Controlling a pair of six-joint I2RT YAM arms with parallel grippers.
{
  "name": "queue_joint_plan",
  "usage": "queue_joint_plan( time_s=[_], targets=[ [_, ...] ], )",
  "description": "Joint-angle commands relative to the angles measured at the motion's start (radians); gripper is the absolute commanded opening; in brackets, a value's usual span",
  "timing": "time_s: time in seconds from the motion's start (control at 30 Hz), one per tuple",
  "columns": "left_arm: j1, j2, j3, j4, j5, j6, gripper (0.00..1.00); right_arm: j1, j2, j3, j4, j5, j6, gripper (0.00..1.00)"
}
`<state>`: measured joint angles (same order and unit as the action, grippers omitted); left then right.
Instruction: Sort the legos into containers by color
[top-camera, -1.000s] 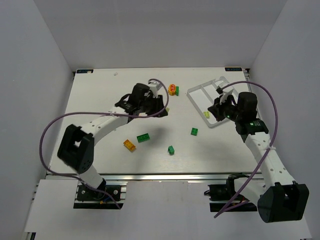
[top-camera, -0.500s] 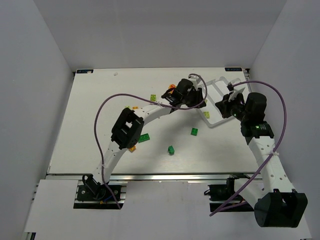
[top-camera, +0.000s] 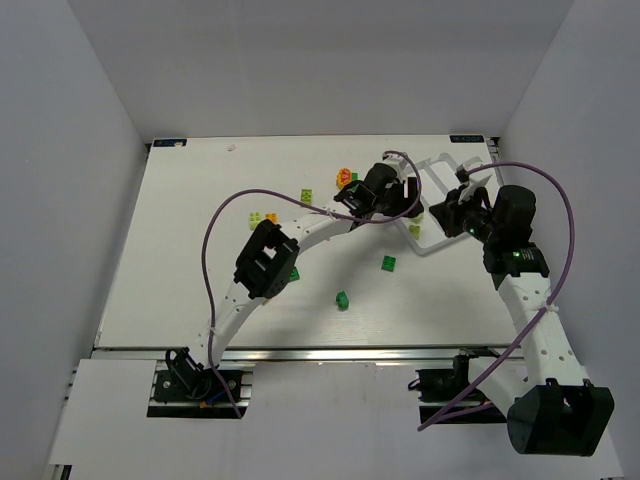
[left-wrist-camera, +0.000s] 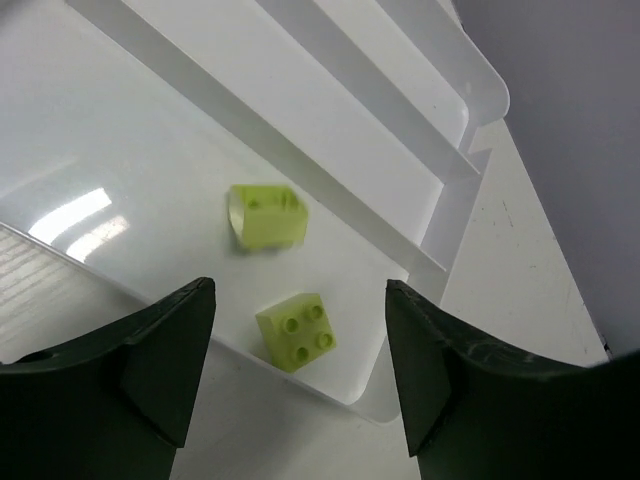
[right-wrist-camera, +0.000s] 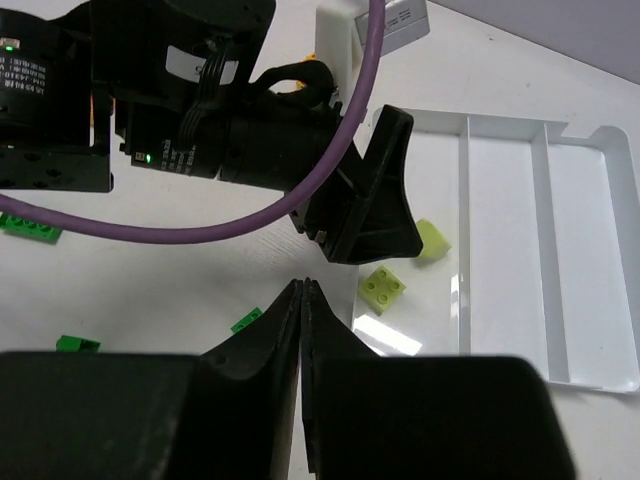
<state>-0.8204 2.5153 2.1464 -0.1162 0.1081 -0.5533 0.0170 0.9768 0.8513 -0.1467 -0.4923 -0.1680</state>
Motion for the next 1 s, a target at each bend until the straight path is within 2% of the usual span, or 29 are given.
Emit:
queue_joint_plan(
  time_s=[0.0,0.17,0.23,0.27,0.3,0.33,0.4,0.43,0.47,0.5,0.53,0.57,0.6,0.63,0.73,0.8,0.9,0.97],
  targets=[
    [-0.002,-0.018,0.061,0.013,-0.008,-0.005,0.80,-0.005,-0.010,-0.015,0.024,-0.045,-0.016,0.08],
    [0.009,-0.122,0.034,-0.002,-0.024,0.012,0.77,-0.038,-0.033,-0.023,0.016,-0.159,-0.060,0.17],
    [0.020,-0.200,-0.061,0.007,-0.039,0.018,0.70,-0.046,-0.052,-0.041,0.016,-0.239,-0.083,0.18],
    [0.029,-0.295,-0.110,0.009,-0.066,0.023,0.66,-0.052,-0.075,-0.049,0.019,-0.273,-0.120,0.20],
    [0.029,-0.350,-0.228,0.006,-0.093,0.044,0.54,-0.054,-0.085,-0.060,0.019,-0.307,-0.142,0.20],
    [0.038,-0.407,-0.290,-0.005,-0.138,0.059,0.47,-0.054,-0.096,-0.069,0.019,-0.371,-0.162,0.22],
    [0.062,-0.578,-0.415,-0.020,-0.227,0.110,0.33,-0.054,-0.127,-0.103,0.032,-0.426,-0.205,0.30],
    [0.076,-0.633,-0.541,-0.043,-0.254,0.121,0.22,-0.051,-0.130,-0.112,0.038,-0.457,-0.211,0.34],
    [0.107,-0.682,-0.598,-0.057,-0.275,0.128,0.17,-0.046,-0.127,-0.121,0.042,-0.468,-0.217,0.42],
    [0.124,-0.779,-0.655,-0.069,-0.312,0.151,0.15,-0.042,-0.122,-0.123,0.041,-0.471,-0.217,0.45],
    [0.142,-0.824,-0.768,-0.085,-0.332,0.161,0.15,-0.042,-0.115,-0.120,0.038,-0.471,-0.217,0.49],
    [0.159,-0.864,-0.816,-0.097,-0.358,0.167,0.17,-0.034,-0.090,-0.115,0.030,-0.465,-0.222,0.51],
    [0.199,-0.900,-0.857,-0.121,-0.396,0.170,0.24,-0.026,-0.073,-0.100,0.003,-0.453,-0.229,0.52],
    [0.222,-0.946,-0.926,-0.138,-0.415,0.170,0.45,-0.023,-0.061,-0.094,-0.004,-0.430,-0.228,0.53],
    [0.309,-0.980,-0.997,-0.191,-0.470,0.176,0.70,0.010,-0.009,-0.077,-0.016,-0.372,-0.220,0.56],
    [0.370,-0.974,-1.016,-0.204,-0.476,0.187,0.75,0.027,0.002,-0.070,-0.016,-0.329,-0.211,0.58],
    [0.438,-0.946,-1.019,-0.198,-0.467,0.214,0.78,0.041,0.023,-0.064,-0.025,-0.305,-0.223,0.75],
    [0.469,-0.896,-0.990,-0.203,-0.453,0.233,0.78,0.052,0.039,-0.063,-0.034,-0.290,-0.229,0.76]
  ],
)
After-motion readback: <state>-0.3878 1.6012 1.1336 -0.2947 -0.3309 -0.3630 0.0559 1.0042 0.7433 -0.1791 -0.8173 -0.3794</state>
